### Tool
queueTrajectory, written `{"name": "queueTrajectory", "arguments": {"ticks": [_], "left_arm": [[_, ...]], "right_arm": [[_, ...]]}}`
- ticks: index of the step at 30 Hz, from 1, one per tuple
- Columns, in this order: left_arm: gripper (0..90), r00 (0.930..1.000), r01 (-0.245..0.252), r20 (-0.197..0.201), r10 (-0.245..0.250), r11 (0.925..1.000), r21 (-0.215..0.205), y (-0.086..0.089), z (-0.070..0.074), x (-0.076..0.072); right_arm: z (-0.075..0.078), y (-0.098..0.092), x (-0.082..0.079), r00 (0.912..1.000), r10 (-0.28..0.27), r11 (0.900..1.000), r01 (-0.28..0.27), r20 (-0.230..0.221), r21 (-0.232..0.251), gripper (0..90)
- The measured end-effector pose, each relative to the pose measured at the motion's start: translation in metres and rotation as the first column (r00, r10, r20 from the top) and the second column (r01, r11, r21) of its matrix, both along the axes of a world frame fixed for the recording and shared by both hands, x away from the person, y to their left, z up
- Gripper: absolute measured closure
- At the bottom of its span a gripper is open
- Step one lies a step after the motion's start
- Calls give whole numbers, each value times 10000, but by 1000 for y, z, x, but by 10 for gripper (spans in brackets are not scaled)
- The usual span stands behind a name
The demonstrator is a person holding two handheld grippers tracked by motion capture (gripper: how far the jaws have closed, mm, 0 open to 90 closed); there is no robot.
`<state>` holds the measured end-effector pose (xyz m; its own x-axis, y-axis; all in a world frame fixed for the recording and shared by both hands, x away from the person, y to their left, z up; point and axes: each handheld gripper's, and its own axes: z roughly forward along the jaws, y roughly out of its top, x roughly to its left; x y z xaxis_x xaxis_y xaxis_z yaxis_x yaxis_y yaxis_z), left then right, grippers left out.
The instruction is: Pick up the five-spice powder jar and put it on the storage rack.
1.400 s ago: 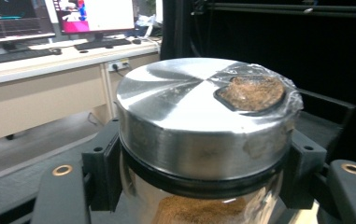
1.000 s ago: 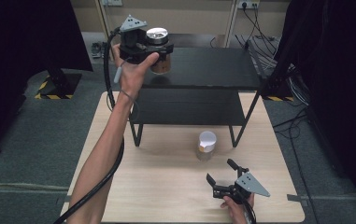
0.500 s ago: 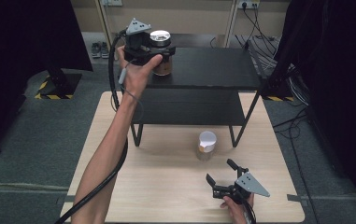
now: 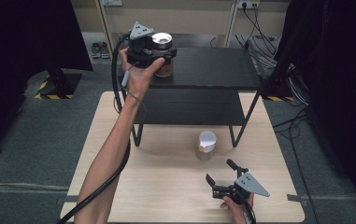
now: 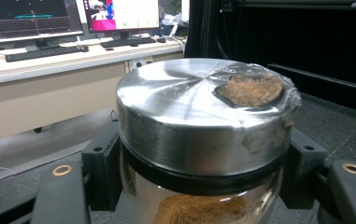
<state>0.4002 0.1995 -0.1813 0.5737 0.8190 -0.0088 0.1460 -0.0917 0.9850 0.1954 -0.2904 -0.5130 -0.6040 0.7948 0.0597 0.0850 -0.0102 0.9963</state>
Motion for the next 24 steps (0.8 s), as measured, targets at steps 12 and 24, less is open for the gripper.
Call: {"name": "queueTrajectory", "arguments": {"ticks": [12, 24], "left_arm": [[14, 9987, -431, 244, 449, 9968, -674, 4, -9, -14], [1, 9985, 337, 464, -295, 9952, -920, 19, -11, -23]], "right_arm": [[0, 1, 0, 10000, 24, 10000, -24, -18, -16, 5], [0, 1, 0, 10000, 16, 10000, -16, -35, -27, 5]]}}
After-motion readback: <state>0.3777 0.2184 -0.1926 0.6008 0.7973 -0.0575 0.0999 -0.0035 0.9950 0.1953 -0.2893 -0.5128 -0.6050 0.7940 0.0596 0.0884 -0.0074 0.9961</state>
